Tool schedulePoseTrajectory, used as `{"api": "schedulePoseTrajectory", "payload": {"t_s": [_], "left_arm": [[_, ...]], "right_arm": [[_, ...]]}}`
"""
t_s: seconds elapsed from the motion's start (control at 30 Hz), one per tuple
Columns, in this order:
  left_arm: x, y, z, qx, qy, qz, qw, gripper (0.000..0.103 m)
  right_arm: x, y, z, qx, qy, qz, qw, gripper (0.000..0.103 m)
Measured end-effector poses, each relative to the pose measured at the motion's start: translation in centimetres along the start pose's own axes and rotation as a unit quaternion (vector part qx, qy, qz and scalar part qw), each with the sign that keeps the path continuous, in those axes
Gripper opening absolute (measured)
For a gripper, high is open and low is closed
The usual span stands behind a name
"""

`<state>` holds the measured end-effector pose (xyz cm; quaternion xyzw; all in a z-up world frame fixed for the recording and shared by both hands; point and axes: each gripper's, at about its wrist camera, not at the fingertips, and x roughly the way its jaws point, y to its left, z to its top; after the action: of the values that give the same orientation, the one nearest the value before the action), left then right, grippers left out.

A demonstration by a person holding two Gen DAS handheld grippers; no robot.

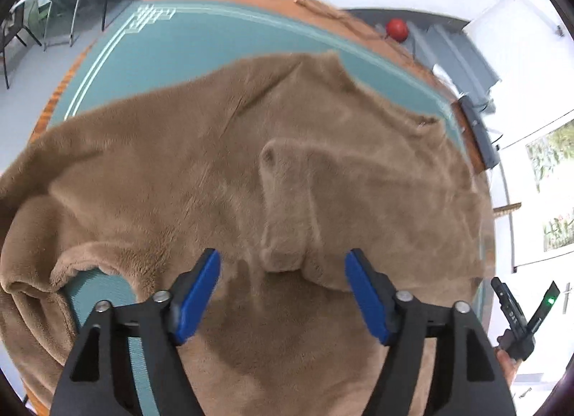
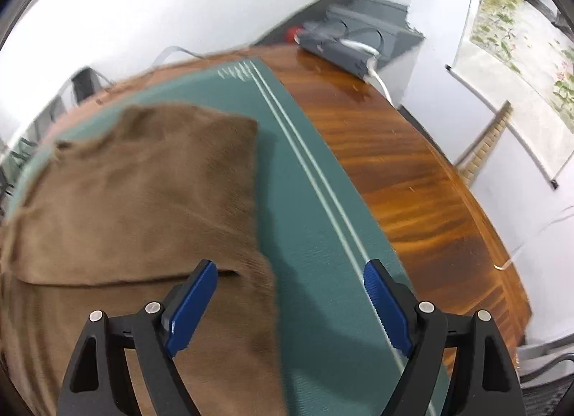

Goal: Fold clothes
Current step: 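Lay the held sleeve across the body and release with the left gripper, then grasp the sweatshirt side edge with the left gripper and lift it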

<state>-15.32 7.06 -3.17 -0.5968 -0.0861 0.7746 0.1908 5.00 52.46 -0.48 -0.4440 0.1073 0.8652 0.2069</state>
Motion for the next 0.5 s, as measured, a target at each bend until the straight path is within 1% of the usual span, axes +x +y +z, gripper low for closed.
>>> {"api": "schedulePoseTrajectory", "payload": {"t_s": [0.1,0.13,0.2,0.27,0.33,0.37,0.4,0.47,0.5], "left_arm": [[0.4,-1.1,0.1,0.016,-0.006,-0.021,0.9996,0.078],[1.7,-2.6,0.2,0.023,-0.007,-0.022,0.9995,0.078],[3.2,-3.7,0.3,0.035,-0.002,-0.022,0.9991,0.078],[4.7,-4.0,0.0,0.046,0.003,-0.005,0.9989,0.078],[6.0,-4.2,-0.2,0.056,0.007,0.022,0.9982,0.078],[6.6,-4.3,-0.3,0.061,0.008,0.036,0.9975,0.078],[6.7,-4.4,-0.4,0.07,0.001,0.045,0.9965,0.079],[6.9,-4.5,-0.5,0.078,0.003,0.06,0.9951,0.08],[7.1,-4.3,-0.5,0.073,0.004,0.064,0.9953,0.081]], "right_arm": [[1.0,2.4,0.2,-0.018,0.006,0.026,0.999,0.086],[1.6,3.3,0.3,-0.026,0.01,0.034,0.999,0.086],[2.6,5.1,0.4,-0.041,0.017,0.051,0.998,0.086],[3.6,6.8,0.5,-0.056,0.025,0.067,0.996,0.086],[4.6,8.6,0.7,-0.071,0.033,0.084,0.993,0.086],[5.5,9.1,0.5,-0.079,0.042,0.084,0.992,0.086],[6.5,9.2,0.2,-0.09,0.052,0.078,0.992,0.087],[6.7,9.4,-0.3,-0.108,0.044,0.076,0.99,0.09],[6.7,9.5,-0.5,-0.115,0.04,0.075,0.99,0.091]]}}
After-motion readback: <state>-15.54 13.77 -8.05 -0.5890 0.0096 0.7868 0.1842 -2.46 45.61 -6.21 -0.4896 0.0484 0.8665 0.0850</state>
